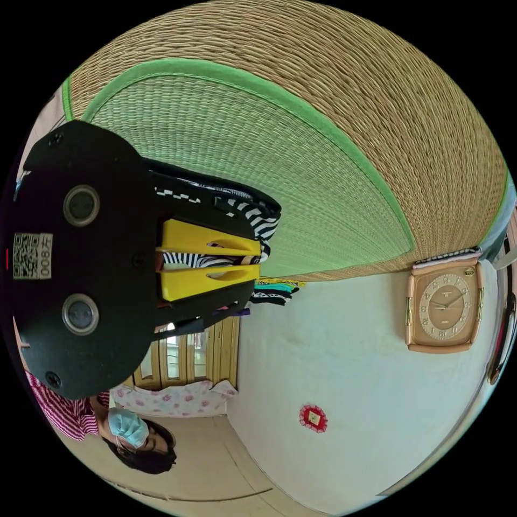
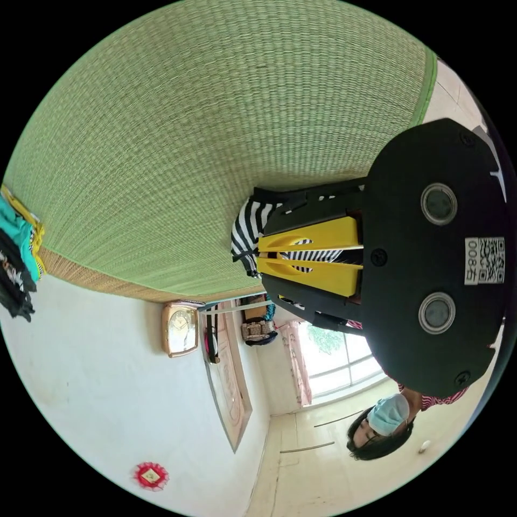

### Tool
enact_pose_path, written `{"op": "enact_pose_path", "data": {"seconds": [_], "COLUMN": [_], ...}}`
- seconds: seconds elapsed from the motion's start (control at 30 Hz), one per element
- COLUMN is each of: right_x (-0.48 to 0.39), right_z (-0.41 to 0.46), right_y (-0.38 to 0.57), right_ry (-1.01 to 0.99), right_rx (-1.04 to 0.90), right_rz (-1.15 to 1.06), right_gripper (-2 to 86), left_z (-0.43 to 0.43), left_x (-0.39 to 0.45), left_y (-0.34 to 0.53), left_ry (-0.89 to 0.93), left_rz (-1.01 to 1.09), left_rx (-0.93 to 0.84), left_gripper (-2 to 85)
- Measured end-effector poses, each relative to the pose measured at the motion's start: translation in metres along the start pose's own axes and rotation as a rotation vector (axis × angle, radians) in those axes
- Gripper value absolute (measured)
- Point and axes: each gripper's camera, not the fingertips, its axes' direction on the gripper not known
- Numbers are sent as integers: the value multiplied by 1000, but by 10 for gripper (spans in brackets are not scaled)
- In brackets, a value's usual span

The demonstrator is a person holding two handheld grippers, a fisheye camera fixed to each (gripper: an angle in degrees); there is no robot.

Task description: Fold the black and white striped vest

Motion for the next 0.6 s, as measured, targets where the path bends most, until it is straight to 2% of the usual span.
{"op": "enact_pose_path", "data": {"seconds": [0.37,0.53,0.6], "right_x": [79,96,95], "right_z": [8,-3,-4], "right_y": [-18,4,17], "right_ry": [-39,-55,-38], "right_rx": [8,70,86], "right_rz": [49,18,-9], "right_gripper": [15,5,3], "left_z": [46,46,47], "left_x": [6,18,33], "left_y": [-63,-70,-65], "left_ry": [-38,-71,-166], "left_rz": [-11,-3,35], "left_rx": [-49,1,19], "left_gripper": [45,53,50]}}
